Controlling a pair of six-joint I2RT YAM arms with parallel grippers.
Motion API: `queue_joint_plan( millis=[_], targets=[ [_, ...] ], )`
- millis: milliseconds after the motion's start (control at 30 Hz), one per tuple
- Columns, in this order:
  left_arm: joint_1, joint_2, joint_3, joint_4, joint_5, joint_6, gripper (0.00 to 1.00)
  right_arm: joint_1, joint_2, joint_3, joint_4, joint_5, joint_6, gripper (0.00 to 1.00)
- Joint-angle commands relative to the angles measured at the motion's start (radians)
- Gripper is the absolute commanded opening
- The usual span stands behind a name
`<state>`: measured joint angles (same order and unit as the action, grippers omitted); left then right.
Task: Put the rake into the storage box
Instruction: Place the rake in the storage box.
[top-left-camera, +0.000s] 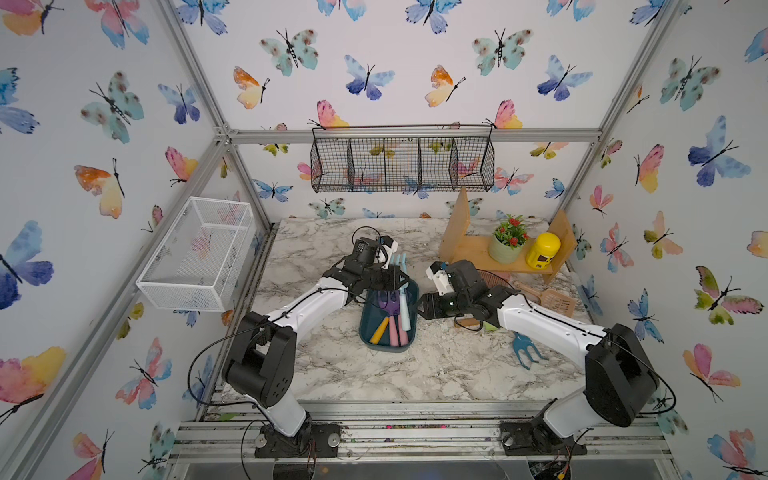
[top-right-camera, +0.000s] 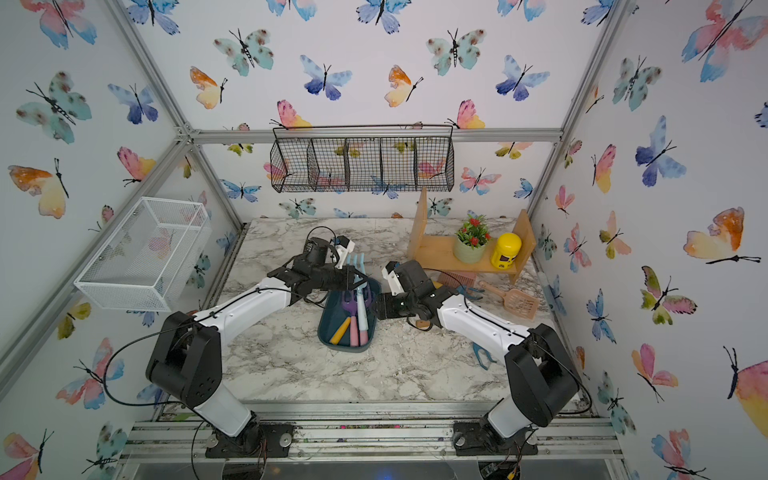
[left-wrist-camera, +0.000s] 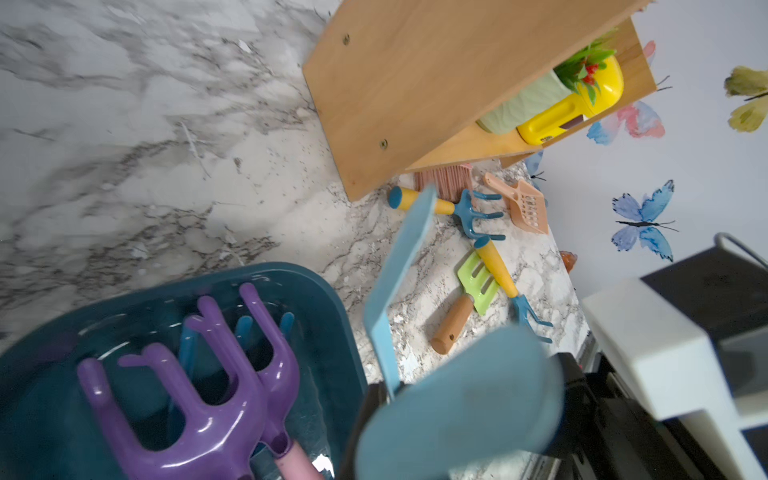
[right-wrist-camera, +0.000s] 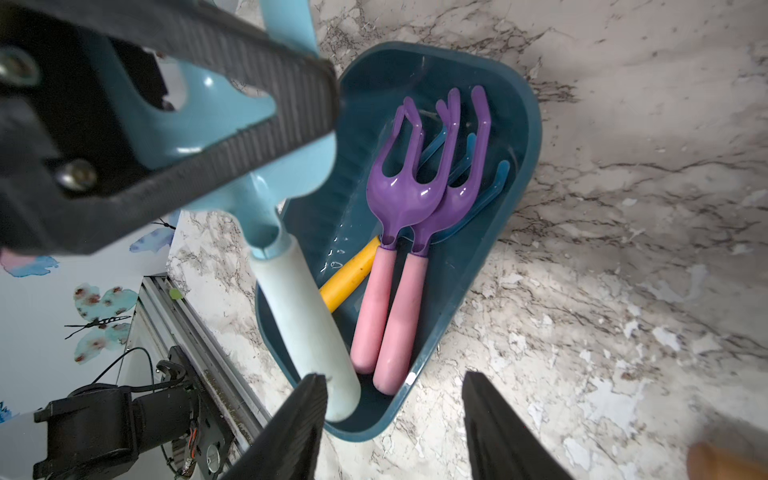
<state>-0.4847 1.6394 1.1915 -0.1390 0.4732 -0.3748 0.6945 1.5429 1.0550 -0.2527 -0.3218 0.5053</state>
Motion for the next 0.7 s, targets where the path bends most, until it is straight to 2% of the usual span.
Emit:
queue_joint_plan(
  millis=[0,233,567,633,667],
  targets=[
    [0.004,-0.023,-0.018,-0.051,-0.079,0.065,0.00,-0.001,-0.006,0.007,0.007,0.032,0.007,0.58],
    [0.004,0.027,-0.104,-0.051,-0.048,0.041,0.05,-0.001,0.008,0.008,0.007,0.039,0.012,0.58],
    [0.002,0.121,-0.069,-0.086,0.001,0.025,0.13,-0.001,0.010,0.010,-0.007,0.060,0.017,0.57],
    [0.001,0.128,-0.064,-0.093,0.000,0.025,0.20,-0.001,0.008,0.008,-0.007,0.062,0.018,0.57],
    [0.002,0.131,-0.061,-0.098,-0.003,0.025,0.30,-0.001,0.008,0.008,-0.007,0.062,0.017,0.57]
  ],
)
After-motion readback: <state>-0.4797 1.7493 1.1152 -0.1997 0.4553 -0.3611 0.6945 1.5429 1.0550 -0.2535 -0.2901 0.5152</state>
